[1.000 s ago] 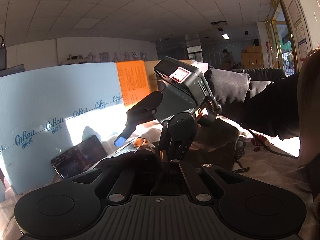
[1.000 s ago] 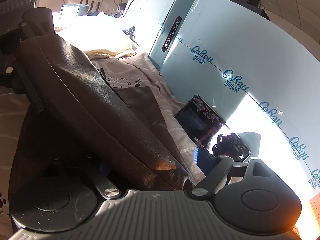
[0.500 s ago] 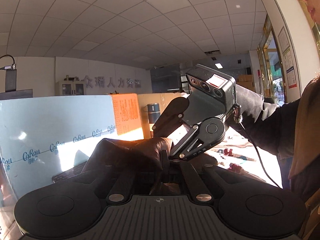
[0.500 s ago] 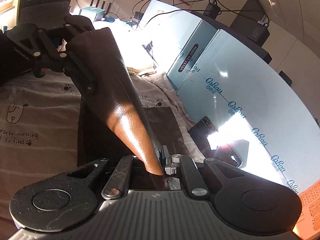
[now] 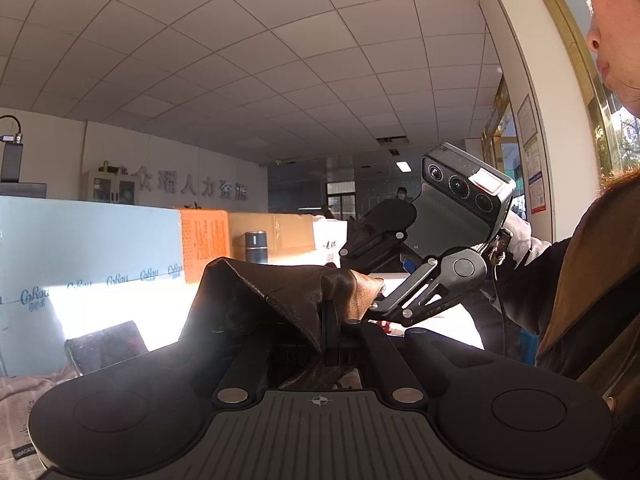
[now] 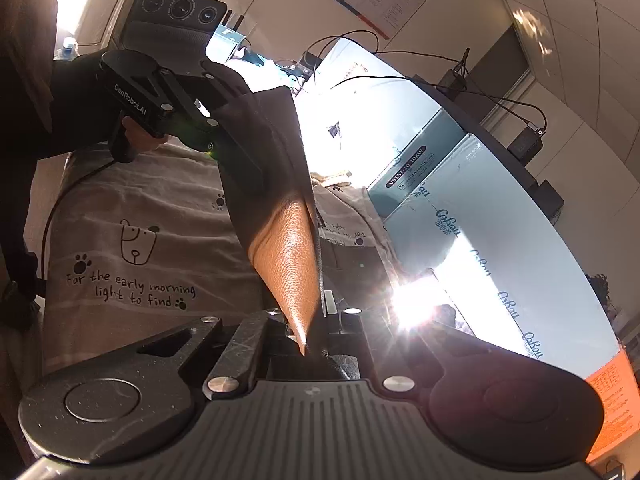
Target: Fold clothes
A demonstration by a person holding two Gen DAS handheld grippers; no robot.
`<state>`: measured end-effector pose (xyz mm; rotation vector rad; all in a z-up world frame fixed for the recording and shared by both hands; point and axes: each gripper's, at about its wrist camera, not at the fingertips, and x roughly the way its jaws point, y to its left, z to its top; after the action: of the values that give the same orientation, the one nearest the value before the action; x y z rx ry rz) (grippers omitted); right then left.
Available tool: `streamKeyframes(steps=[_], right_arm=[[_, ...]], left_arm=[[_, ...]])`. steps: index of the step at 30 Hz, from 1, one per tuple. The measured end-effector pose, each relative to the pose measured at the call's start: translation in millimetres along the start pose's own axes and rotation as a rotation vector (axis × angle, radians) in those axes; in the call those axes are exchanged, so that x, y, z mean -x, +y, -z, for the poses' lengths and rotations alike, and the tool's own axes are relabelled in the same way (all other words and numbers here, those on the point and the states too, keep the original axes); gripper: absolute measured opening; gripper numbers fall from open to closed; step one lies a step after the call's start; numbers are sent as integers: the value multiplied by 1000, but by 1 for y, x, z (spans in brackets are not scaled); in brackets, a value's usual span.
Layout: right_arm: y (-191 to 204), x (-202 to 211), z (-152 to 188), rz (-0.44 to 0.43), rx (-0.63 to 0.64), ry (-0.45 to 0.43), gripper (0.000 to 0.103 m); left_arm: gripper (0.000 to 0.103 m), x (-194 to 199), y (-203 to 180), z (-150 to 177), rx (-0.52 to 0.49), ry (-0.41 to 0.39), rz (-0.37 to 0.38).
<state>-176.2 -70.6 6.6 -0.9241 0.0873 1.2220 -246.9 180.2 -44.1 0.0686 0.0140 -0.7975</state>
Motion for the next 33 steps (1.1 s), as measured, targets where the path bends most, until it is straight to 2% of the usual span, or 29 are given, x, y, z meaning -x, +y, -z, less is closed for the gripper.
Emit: streamKeyframes(steps=[7,14,19,22,23,24,25,26,27,29,30,33], right_arm=[[51,23,0,-20,18,16,6],[98,25,12,-144,-64,29,6],[112,15,25,-219,-178,22,7],[111,16,33,-242,-241,-20,13],[110,18,35,-247,-257,-37,23],[110,21,37,-252,-272,-54,33],[106,24,39,-265,-292,-73,34],[102,27,42,-281,-314,-92,33],[98,31,45,-291,-335,-110,35],[92,38,53,-309,-378,-146,39],[89,42,57,-307,-396,-155,42],[80,55,73,-265,-443,-174,52]], left_arm=[[2,11,-24,12,6,58,75],[3,21,-39,32,73,168,133],[10,22,-43,50,134,248,124],[19,27,-44,55,160,282,78],[26,30,-45,56,163,296,55],[37,33,-45,57,167,310,31],[45,37,-46,58,170,324,7],[59,41,-48,58,167,338,-22],[67,43,-47,58,166,355,-41],[68,49,-48,58,161,389,-71],[72,51,-48,59,158,406,-87],[78,61,-42,59,157,457,-161]])
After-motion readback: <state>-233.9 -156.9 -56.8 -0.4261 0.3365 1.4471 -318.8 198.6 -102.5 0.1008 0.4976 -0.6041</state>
